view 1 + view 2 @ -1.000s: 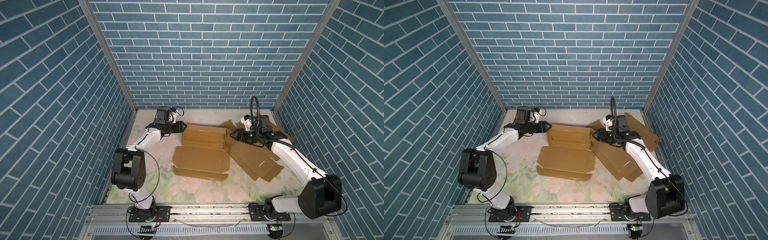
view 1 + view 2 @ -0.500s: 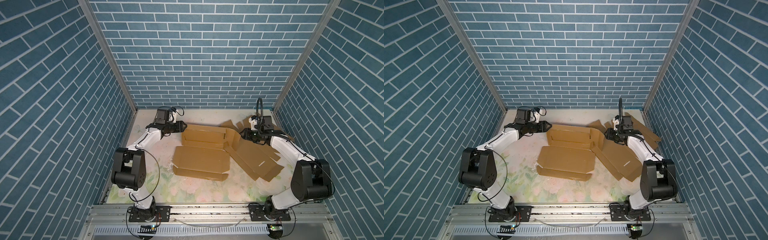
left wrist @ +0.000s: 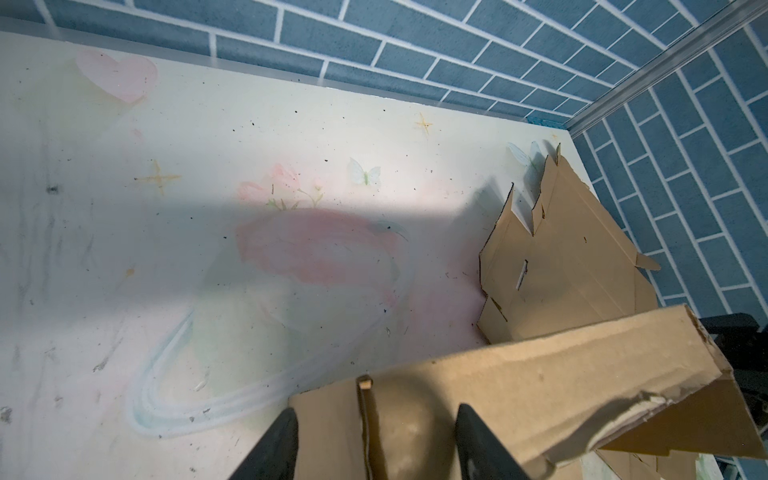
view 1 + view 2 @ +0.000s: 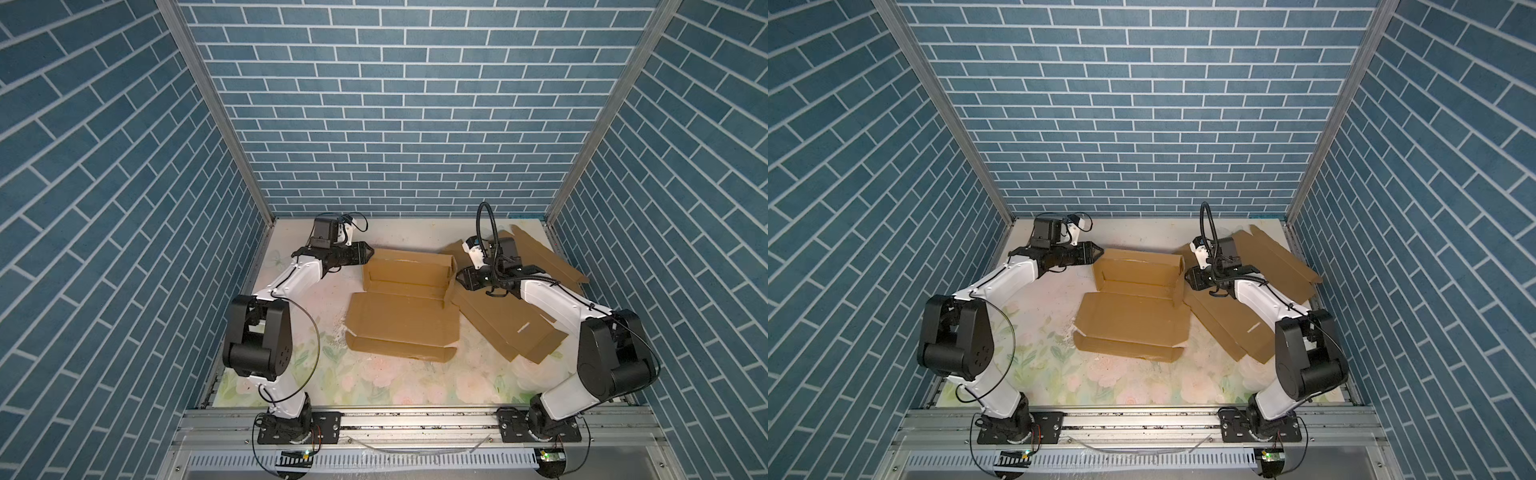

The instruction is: Fold the paper box

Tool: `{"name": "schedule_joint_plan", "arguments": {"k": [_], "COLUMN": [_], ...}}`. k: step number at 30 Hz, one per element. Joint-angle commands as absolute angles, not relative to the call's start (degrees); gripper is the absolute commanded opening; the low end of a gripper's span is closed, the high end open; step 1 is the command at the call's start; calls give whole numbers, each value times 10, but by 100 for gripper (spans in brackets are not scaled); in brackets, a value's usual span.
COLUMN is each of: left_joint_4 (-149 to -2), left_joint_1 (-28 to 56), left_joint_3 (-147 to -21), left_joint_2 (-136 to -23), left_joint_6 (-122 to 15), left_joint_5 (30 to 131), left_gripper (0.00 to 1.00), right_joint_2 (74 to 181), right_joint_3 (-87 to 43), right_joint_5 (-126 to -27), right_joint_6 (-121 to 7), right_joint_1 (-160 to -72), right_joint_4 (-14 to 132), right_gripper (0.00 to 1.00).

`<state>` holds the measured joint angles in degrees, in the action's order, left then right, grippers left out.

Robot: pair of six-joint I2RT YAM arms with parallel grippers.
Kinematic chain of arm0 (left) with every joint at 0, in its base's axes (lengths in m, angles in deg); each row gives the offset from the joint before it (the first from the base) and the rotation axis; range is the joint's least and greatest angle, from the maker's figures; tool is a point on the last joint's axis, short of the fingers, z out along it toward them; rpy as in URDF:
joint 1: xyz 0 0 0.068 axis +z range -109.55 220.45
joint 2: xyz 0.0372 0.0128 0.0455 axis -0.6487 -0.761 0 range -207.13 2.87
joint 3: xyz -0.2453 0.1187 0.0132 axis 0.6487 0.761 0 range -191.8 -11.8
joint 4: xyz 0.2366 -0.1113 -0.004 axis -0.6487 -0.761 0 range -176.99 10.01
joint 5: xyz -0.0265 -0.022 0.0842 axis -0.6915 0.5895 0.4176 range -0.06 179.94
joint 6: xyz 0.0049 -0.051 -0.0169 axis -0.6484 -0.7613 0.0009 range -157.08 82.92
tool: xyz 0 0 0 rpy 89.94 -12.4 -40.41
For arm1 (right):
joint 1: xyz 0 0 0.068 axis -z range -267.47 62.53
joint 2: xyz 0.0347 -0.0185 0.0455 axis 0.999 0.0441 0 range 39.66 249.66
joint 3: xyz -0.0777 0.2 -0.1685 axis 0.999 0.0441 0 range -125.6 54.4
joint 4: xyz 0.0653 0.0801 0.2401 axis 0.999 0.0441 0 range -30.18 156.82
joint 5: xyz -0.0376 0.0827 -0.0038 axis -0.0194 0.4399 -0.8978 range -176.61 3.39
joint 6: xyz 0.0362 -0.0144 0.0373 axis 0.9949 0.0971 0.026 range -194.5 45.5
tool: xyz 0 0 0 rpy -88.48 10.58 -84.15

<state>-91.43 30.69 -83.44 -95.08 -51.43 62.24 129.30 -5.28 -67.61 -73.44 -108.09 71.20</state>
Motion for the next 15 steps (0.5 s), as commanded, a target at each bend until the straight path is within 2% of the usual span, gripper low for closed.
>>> {"name": "schedule_joint_plan", "arguments": {"k": [1, 15], "left_joint_4": [-949, -955], "left_joint_1": [310, 310], "left_joint_3": [-820, -820], "left_joint_2": [-970, -967], "left_joint_6": [-508, -505], "left_joint_5": [640, 645], "left_gripper": [61, 60], "right_joint_2": [1292, 1302], "right_joint_3": [-33, 38], "right_joint_5": [-650, -690], "right_joint_6": [-775, -715], "right_joint_1": [-1097, -1136], "right_joint_4": [681, 562], "right_gripper": [51, 44]}}
